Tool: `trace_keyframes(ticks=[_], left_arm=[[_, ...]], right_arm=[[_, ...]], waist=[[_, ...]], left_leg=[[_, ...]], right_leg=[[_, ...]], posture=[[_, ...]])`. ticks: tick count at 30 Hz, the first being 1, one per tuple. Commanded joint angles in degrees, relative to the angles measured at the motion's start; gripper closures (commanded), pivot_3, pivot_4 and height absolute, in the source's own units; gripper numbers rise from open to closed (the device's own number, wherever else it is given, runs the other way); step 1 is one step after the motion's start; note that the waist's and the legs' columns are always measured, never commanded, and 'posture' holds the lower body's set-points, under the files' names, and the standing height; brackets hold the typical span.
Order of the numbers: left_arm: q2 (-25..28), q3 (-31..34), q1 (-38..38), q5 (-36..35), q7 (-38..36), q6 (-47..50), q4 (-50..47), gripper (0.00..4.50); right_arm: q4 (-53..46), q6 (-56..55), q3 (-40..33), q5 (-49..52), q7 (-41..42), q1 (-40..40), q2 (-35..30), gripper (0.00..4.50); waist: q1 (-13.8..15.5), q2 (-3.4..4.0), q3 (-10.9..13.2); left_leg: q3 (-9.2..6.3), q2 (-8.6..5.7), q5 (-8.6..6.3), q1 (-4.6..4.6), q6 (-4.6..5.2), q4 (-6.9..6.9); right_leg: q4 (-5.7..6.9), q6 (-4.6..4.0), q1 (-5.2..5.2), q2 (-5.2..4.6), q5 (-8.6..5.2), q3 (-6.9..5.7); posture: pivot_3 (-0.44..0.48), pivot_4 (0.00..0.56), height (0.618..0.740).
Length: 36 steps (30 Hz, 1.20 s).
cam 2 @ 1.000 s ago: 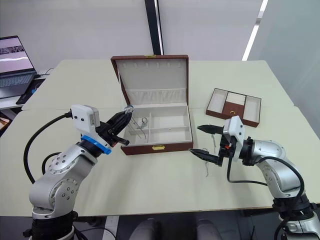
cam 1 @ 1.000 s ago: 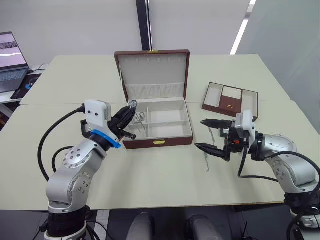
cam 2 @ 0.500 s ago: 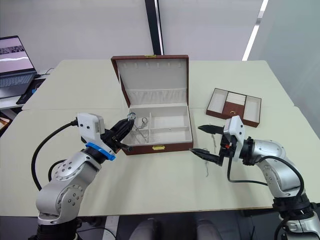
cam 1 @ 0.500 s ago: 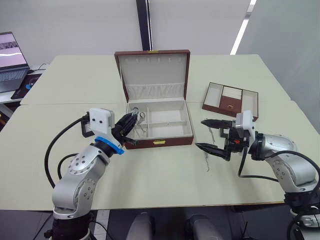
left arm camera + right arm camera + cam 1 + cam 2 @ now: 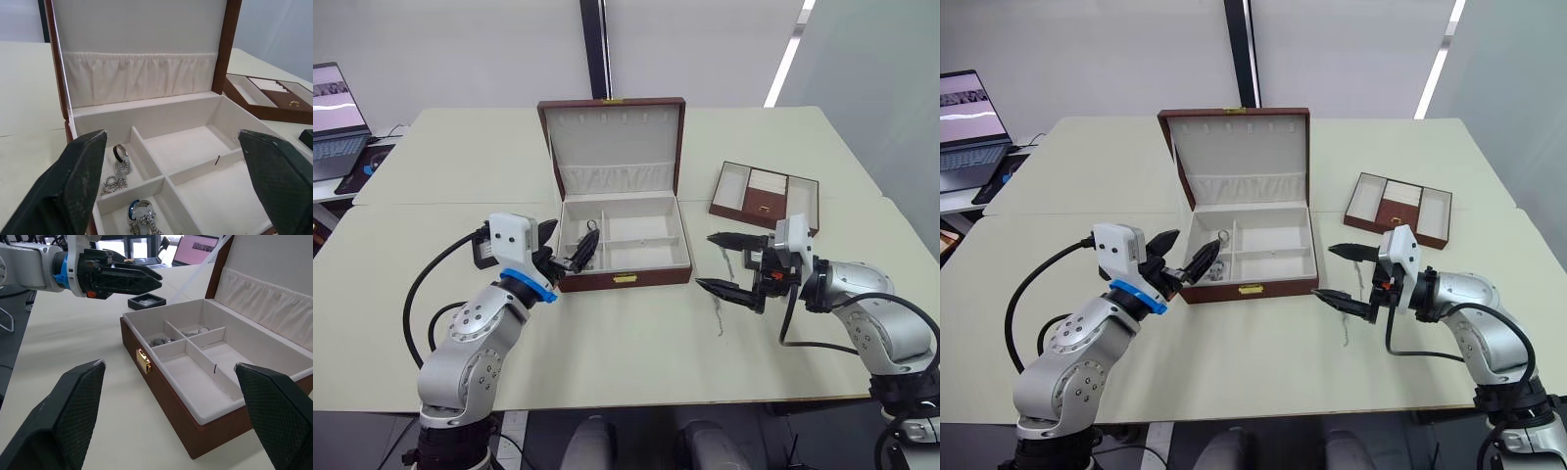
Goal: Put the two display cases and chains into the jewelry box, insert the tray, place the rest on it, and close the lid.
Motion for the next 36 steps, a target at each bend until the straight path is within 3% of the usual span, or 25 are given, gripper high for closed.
trace_keyframes(ticks=[1, 6, 14, 19, 28, 36], left_arm=[[0.41, 1.31, 1.13, -0.8, -1.07, -1.12, -0.56, 0.1], [6.11, 6.22, 4.21, -2.95, -7.0, -0.18, 2.68, 0.1], [23.49, 14.66, 8.99, -2.95, -22.77, -1.2, 14.75, 0.1], [30.93, 17.26, 9.92, -0.71, -29.43, -3.71, 24.1, 0.1], [37.58, 18.73, 16.4, 6.49, -34.18, -9.23, 32.5, 0.1], [38.13, 20.06, 16.46, 7.96, -35.09, -11.26, 35.61, 0.1]], right_arm=[[-0.05, -0.53, -1.43, -0.05, 0.06, -0.47, -0.57, 0.0], [2.53, -1.05, -3.6, -0.42, -0.12, 0.93, -1.88, 0.0], [9.14, -2.88, -9.11, -1.47, 1.89, 4.48, -6.5, 0.0], [14.7, -4.1, -11.35, -2.72, 3.78, 6.33, -9.65, 0.0], [21.66, -6.69, -12.26, -5.87, 5.2, 7.03, -12.98, 0.0], [26.95, -9.14, -12.4, -8.23, 6.56, 6.5, -14.79, 0.0]], waist=[[-0.01, 0.0, 0.0], [-0.1, 0.01, 0.0], [-0.12, 0.03, 0.02], [-0.14, 0.05, 0.03], [-0.35, 0.09, 0.05], [-0.25, 0.09, 0.06]], left_leg=[[0.0, 0.0, 0.0, 0.0, 0.0, 0.0], [-0.01, 0.02, 0.0, 0.01, 0.0, -0.02], [0.02, 0.01, -0.01, 0.02, 0.01, -0.05], [0.04, 0.02, -0.01, 0.02, 0.02, -0.08], [0.1, 0.06, -0.02, 0.02, 0.03, -0.15], [0.1, 0.04, -0.02, 0.02, 0.03, -0.13]], right_leg=[[0.0, 0.0, 0.0, 0.0, 0.0, 0.0], [0.0, 0.0, -0.03, 0.03, 0.0, 0.0], [-0.01, 0.0, -0.05, 0.0, 0.0, 0.02], [0.0, -0.01, -0.07, -0.02, 0.0, 0.02], [0.0, -0.01, -0.15, -0.03, -0.01, 0.08], [0.02, -0.02, -0.13, -0.07, -0.01, 0.06]], posture=[[0.0, 0.15, 0.74], [0.0, 0.15, 0.74], [0.0, 0.15, 0.74], [0.0, 0.15, 0.74], [0.0, 0.15, 0.74], [0.0, 0.15, 0.74]])
